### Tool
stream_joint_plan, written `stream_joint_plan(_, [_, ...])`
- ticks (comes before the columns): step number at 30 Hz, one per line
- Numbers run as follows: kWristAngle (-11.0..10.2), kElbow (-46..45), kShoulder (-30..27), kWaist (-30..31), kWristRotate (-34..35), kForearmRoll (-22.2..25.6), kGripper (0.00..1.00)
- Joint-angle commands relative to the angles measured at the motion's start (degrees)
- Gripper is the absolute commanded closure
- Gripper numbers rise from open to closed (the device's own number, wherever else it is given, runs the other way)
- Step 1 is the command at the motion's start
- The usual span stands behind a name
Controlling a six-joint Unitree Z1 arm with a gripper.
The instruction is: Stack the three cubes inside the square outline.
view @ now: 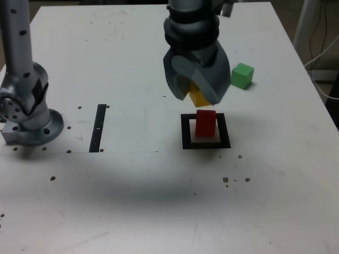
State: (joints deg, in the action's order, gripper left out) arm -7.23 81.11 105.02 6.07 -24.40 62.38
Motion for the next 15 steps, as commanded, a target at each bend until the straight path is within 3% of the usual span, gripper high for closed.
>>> stream_joint_plan(1, [0.5,0.6,1.1,0.3,0.1,-0.4,0.61])
stream_joint_plan(15, [0.6,-1.2,1.8,0.6,0.1,-2.9,0.61])
